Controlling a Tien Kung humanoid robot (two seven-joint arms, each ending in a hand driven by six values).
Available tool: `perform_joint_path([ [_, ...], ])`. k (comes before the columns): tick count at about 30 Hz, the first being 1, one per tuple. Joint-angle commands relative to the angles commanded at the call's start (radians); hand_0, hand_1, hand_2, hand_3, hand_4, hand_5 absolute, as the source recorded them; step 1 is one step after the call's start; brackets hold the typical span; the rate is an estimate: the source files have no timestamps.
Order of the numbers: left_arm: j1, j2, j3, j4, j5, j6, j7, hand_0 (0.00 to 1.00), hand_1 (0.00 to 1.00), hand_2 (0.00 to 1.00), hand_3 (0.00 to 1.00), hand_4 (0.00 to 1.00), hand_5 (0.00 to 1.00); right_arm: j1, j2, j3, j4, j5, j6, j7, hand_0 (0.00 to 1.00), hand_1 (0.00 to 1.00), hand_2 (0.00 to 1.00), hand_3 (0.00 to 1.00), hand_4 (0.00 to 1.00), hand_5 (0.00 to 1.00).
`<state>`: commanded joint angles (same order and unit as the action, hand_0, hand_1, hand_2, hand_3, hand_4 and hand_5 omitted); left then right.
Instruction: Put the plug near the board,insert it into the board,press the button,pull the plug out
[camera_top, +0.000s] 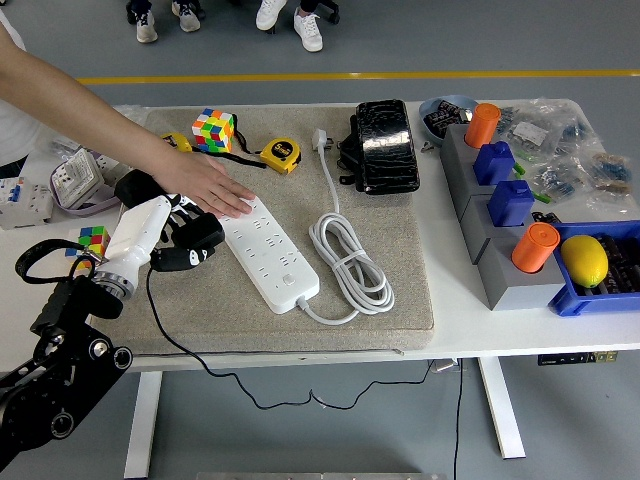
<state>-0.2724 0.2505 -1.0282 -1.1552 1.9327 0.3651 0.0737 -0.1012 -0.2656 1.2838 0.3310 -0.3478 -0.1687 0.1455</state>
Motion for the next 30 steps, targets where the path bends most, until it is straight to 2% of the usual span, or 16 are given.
perform_joint_path([
  [2,-0.001,-0.001,-0.001,0.015,0.004,0.001,0.001,0.292,0.419,0.462,0.553,0.737,0.002,0.0,0.0,0.001,0.0,0.0,0.0,0.0,0.549,0.582,0.536,0.508,0.842,0.353],
  [7,0.0,-0.002,-0.008,0.043,0.003,-0.002,0.002,0.292,0.419,0.462,0.553,0.737,0.002,0.0,0.0,0.001,0.001,-0.002,0.0,0.0,0.549,0.582,0.536,0.508,0.842,0.353],
  [8,0.001,-0.002,-0.008,0.047,0.004,-0.001,0.002,0.311,0.437,0.514,0.559,0.814,0.035,0.0,0.0,0.001,0.001,-0.002,0.0,0.0,0.55,0.582,0.536,0.508,0.841,0.353],
  [13,0.001,-0.001,-0.013,0.056,-0.001,-0.006,0.001,0.311,0.437,0.514,0.559,0.814,0.035,-0.001,0.001,0.0,0.001,-0.001,0.0,0.0,0.55,0.582,0.536,0.508,0.841,0.353],
  [14,0.001,-0.001,-0.014,0.059,-0.002,-0.007,0.001,0.351,0.469,0.533,0.558,0.928,0.152,0.0,0.001,0.0,0.001,-0.002,0.0,0.0,0.55,0.582,0.536,0.508,0.841,0.353],
  [19,0.003,0.0,-0.02,0.059,0.0,-0.019,0.006,0.351,0.469,0.533,0.558,0.928,0.152,0.001,0.001,0.005,0.002,-0.004,0.0,0.0,0.55,0.582,0.536,0.508,0.841,0.353],
  [20,0.003,0.001,-0.021,0.059,0.0,-0.019,0.005,0.48,0.632,0.599,0.587,0.998,0.2,0.001,0.001,0.006,0.002,-0.004,0.0,0.0,0.55,0.582,0.536,0.508,0.841,0.353],
  [25,0.006,0.003,-0.034,0.054,0.002,-0.024,0.009,0.48,0.632,0.599,0.587,0.998,0.2,0.001,0.002,0.006,0.002,-0.005,0.0,0.0,0.55,0.582,0.536,0.508,0.841,0.353],
  [26,0.008,0.003,-0.038,0.052,0.004,-0.025,0.011,0.576,0.715,0.734,0.714,0.998,0.386,0.001,0.002,0.006,0.003,-0.005,0.0,0.0,0.549,0.582,0.536,0.508,0.842,0.353],
  [30,0.015,0.006,-0.053,0.04,0.006,-0.032,0.017,0.576,0.715,0.734,0.714,0.998,0.386,0.001,0.001,0.005,0.003,-0.005,0.0,0.0,0.549,0.582,0.536,0.508,0.842,0.353],
])
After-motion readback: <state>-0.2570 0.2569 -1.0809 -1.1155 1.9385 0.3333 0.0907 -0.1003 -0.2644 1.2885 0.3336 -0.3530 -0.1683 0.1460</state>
